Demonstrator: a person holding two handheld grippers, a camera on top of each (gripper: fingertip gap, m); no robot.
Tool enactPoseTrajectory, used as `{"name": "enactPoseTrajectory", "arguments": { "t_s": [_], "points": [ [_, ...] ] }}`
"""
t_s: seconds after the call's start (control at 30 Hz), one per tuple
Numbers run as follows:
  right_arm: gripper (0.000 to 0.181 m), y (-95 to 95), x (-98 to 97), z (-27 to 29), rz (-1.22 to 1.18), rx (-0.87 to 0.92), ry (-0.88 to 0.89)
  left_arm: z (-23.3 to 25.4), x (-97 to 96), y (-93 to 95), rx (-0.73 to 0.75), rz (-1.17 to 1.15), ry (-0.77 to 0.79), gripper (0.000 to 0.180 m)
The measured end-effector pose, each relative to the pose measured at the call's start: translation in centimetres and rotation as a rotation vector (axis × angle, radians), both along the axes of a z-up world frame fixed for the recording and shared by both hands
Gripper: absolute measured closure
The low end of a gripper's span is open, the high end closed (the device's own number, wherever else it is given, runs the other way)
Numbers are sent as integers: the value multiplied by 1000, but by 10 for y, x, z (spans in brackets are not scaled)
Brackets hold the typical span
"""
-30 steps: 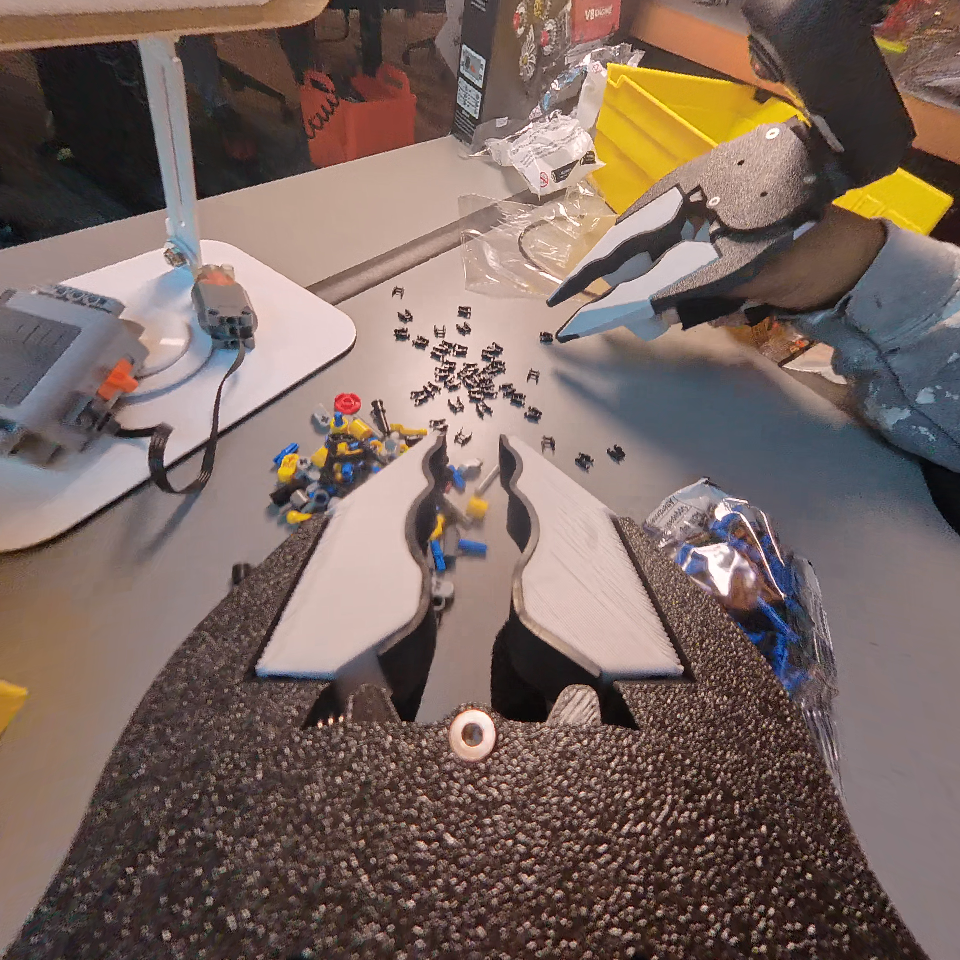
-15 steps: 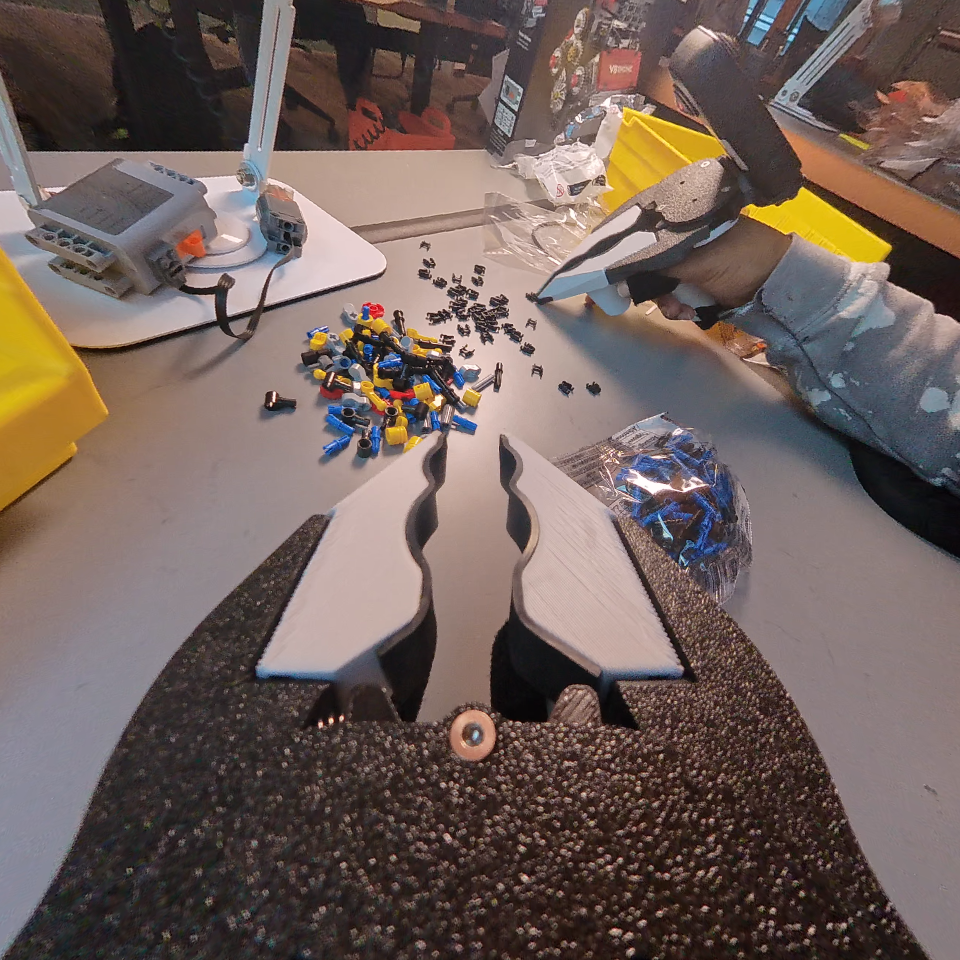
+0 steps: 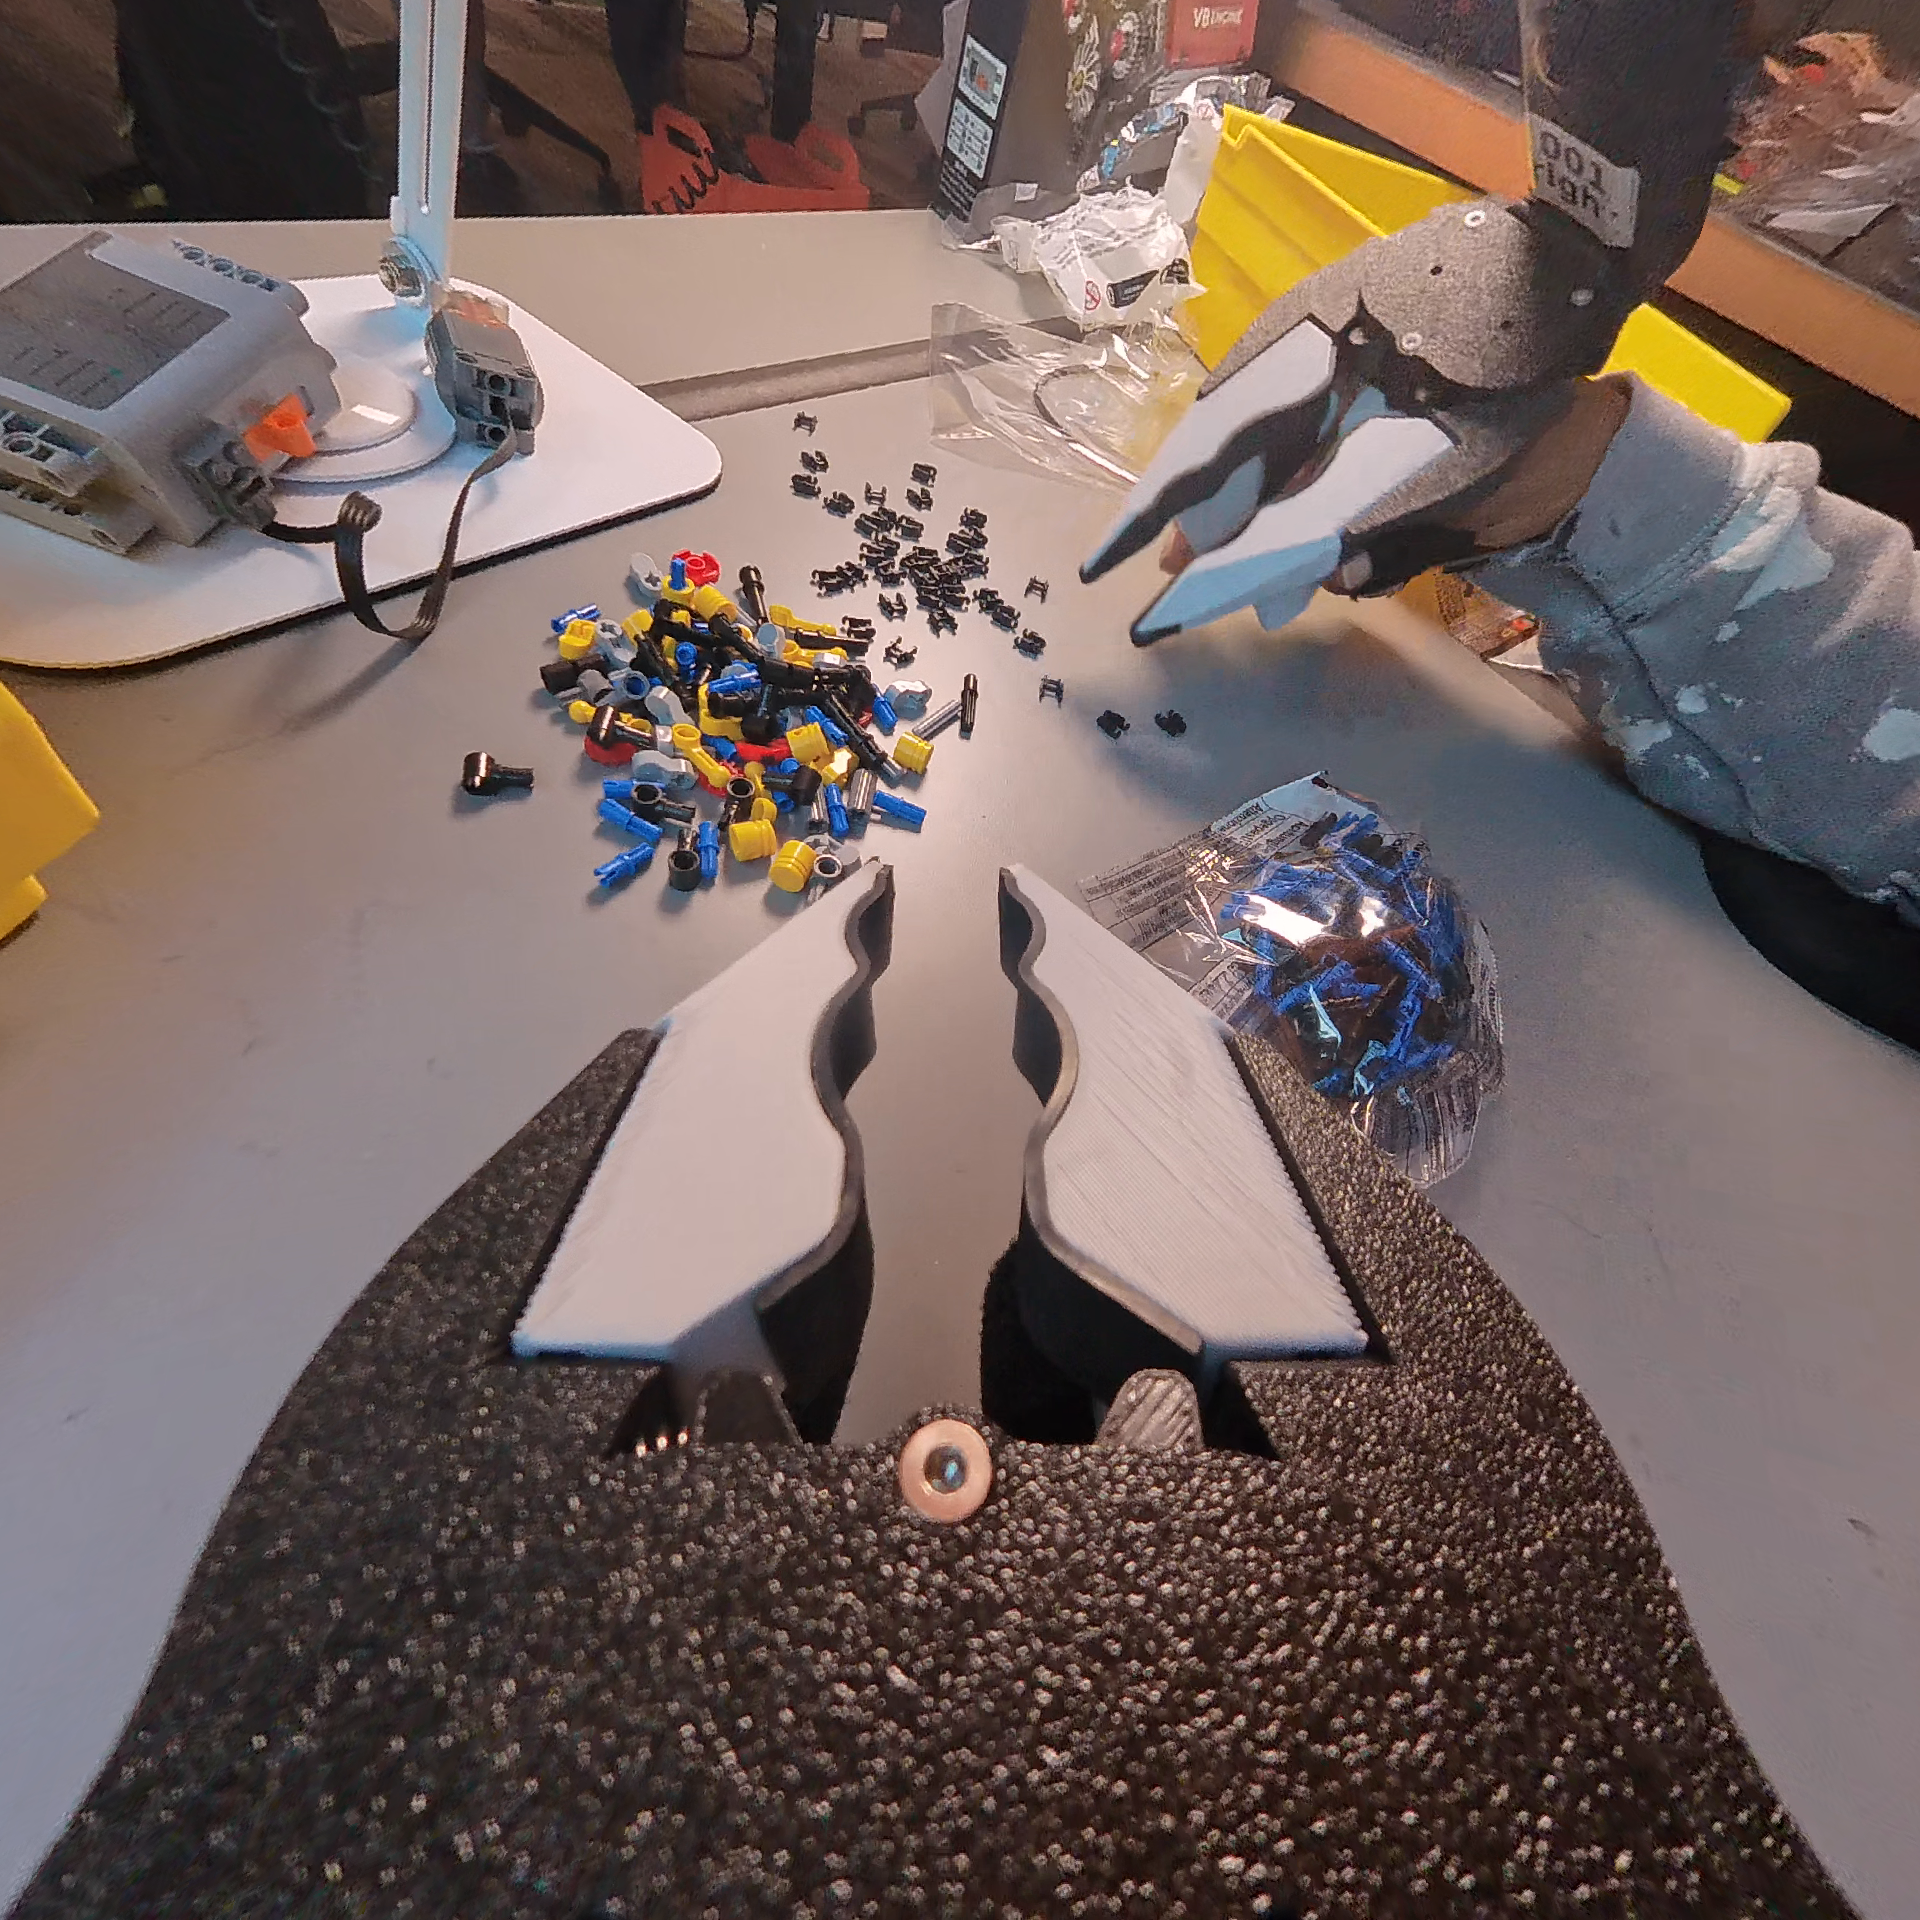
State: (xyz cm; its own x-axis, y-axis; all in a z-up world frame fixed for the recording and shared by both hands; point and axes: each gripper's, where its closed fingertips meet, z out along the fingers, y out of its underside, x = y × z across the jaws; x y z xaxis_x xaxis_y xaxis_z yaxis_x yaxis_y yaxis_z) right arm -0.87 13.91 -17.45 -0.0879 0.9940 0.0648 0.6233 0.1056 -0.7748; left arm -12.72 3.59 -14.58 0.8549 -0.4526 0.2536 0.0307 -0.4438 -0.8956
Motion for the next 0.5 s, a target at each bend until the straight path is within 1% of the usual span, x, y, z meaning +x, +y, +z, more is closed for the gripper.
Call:
{"name": "enactPoseTrajectory", "arguments": {
  "t_s": [0.07,0.13,0.2,0.27,0.5],
  "points": [
    [159,-21,1,-9,93,10,-55,0,1,0,0,-4,2,162],
    [162,-30,-1,-18,129,5,-107,0,1,0,-1,-7,2,162],
    [173,-24,-3,-25,105,39,-139,0,1,-1,1,-8,-2,162],
    [177,-18,-6,-24,72,30,-125,1,0,-1,2,-7,-9,162],
    [175,34,-14,-23,-137,142,-87,1,0,-1,-5,-12,-25,162]
  ]
}}
